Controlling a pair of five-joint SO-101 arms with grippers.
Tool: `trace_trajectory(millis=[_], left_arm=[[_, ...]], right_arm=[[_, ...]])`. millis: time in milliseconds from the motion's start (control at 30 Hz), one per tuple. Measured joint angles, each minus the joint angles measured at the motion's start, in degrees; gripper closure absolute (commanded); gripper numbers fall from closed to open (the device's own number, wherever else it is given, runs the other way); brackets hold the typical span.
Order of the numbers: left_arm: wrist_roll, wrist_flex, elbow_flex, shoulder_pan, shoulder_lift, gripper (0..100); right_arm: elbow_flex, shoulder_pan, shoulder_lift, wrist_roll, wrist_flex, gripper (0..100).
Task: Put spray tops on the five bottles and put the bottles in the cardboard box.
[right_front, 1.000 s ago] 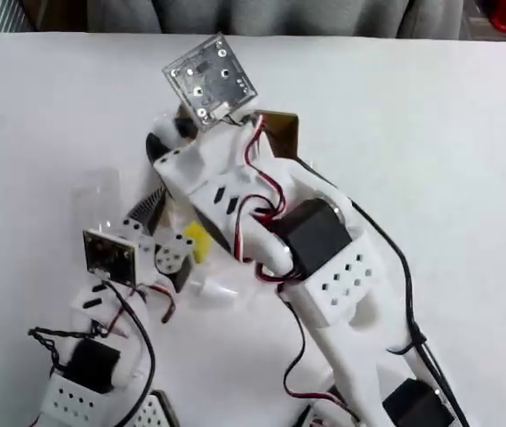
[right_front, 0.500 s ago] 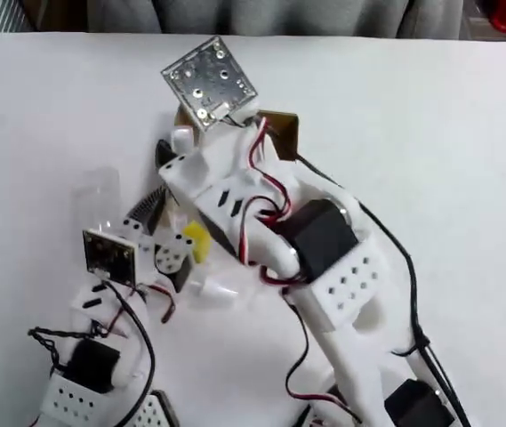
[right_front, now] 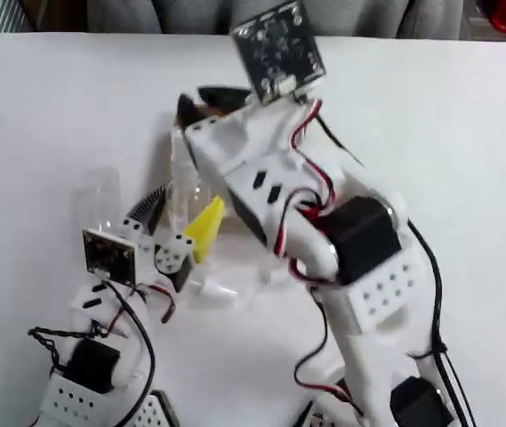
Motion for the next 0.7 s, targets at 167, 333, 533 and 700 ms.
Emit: trace_trajectory(millis=[167, 333, 533, 700], left_arm=[[0.0, 0.0, 0.0, 0.0, 0.0, 98], [0.0, 0.0, 0.0, 0.0, 0.0, 98], [0.0, 0.0, 0.0, 0.0, 0.0, 98], [0.0, 0.0, 0.1, 0.1, 0.1, 98]], right_arm=[[0.1, 0.3, 6.2, 0.0, -1.8, 98.3], [0.4, 0.4, 6.9, 0.0, -1.2, 98.3], [0.4, -1.4, 6.9, 1.3, 4.1, 98.3], [0.3, -2.6, 6.9, 2.1, 6.0, 98.3]])
